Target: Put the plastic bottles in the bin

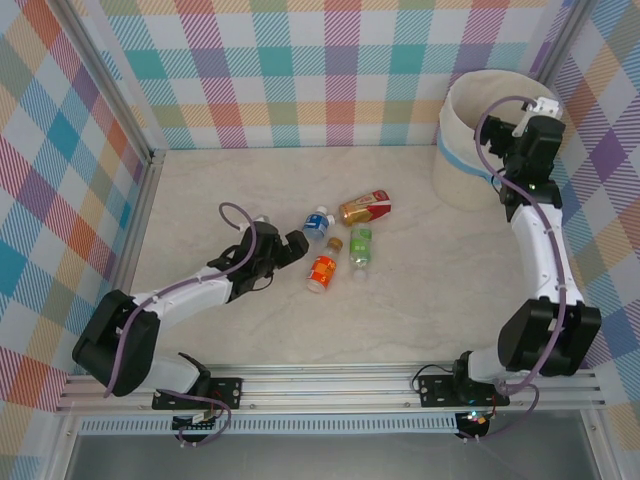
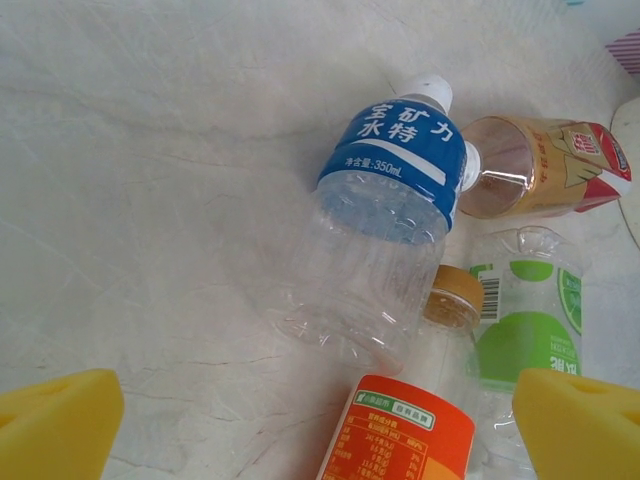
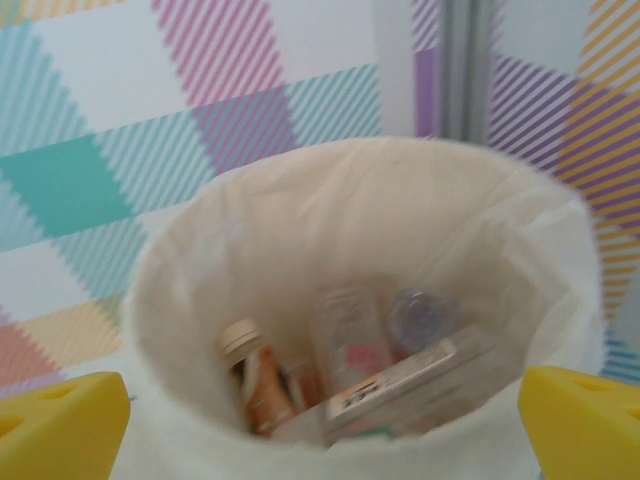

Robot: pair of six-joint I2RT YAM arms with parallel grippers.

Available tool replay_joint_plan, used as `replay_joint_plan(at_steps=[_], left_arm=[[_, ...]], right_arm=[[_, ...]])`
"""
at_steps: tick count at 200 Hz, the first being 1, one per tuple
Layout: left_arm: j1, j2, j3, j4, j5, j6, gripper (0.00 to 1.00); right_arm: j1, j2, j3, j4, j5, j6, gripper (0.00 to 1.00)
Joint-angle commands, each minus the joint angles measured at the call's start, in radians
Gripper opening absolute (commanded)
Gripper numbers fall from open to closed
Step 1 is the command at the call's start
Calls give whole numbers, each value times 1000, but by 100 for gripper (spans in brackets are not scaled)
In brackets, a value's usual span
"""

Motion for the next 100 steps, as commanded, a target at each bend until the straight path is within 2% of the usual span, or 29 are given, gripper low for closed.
replay_joint_plan(at_steps=[1,23,40,65,100], left_arm=[[-30,34,43,-47,17,23,100],[-58,59,63,-54,27,23,100],[-81,66,70,-72,31,40,100],[-103,80,90,-146,60,87,100],[-141,75,90,-232,51,106,100]], right_arm=[[0,-77,-82,1,-234,109,100],[2,-148,-202,36,-432,189,100],[8,-192,-301,86,-529,259,100],[43,-250,-436,134,-601,338,100],[112,-306,-562,146,-639,312,100]])
